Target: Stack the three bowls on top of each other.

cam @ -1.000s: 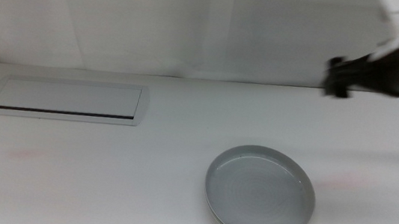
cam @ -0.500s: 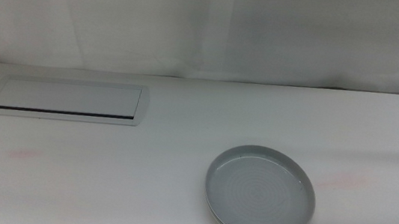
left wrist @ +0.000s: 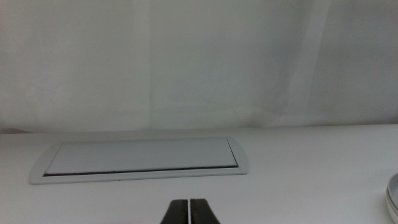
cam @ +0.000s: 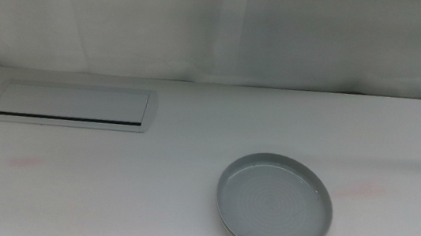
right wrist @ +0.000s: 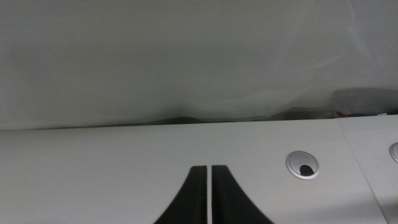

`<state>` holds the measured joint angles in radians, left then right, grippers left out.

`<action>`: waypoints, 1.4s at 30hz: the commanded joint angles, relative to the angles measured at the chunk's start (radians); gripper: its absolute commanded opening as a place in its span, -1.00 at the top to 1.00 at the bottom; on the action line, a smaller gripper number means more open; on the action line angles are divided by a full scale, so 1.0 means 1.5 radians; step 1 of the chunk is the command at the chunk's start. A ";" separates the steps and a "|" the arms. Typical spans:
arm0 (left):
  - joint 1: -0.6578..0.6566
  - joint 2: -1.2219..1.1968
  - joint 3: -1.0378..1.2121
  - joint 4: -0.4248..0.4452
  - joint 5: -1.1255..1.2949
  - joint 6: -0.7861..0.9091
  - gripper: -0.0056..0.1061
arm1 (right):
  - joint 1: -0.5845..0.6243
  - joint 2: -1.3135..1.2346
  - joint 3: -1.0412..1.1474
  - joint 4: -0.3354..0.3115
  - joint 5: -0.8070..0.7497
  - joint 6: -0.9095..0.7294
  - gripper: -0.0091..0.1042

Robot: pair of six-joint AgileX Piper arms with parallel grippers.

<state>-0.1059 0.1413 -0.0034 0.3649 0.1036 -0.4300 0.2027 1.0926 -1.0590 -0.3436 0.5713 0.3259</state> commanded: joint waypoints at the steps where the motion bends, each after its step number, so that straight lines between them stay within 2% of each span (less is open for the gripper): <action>1: -0.003 -0.003 0.025 -0.004 -0.007 -0.003 0.95 | -0.003 -0.055 0.065 -0.031 -0.045 0.031 0.88; 6: -0.003 -0.003 0.025 -0.004 -0.020 -0.003 0.95 | -0.003 -0.167 0.178 -0.077 -0.058 0.083 0.88; 14: -0.003 -0.003 0.025 -0.004 -0.022 -0.003 0.95 | -0.003 -0.340 0.268 -0.077 -0.002 0.097 0.88; 20: -0.003 -0.003 0.025 -0.004 -0.022 -0.003 0.95 | -0.003 -0.476 0.305 -0.111 0.039 0.097 0.88; 24: -0.003 -0.003 0.025 -0.004 -0.022 -0.003 0.95 | -0.003 -0.574 0.349 -0.114 0.038 0.096 0.88; 27: -0.003 -0.003 0.025 -0.004 -0.022 -0.003 0.95 | -0.003 -0.637 0.394 -0.120 0.000 0.092 0.88; 35: -0.003 -0.003 0.025 -0.004 -0.022 -0.003 0.95 | -0.010 -0.752 0.564 -0.125 -0.237 0.092 0.88; 42: -0.003 -0.005 0.025 -0.004 -0.022 -0.003 0.95 | -0.010 -0.750 0.679 -0.125 -0.247 0.097 0.88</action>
<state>-0.1059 0.1392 -0.0034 0.3649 0.0802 -0.4300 0.1940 0.0041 -0.0582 -0.5198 0.2160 0.4727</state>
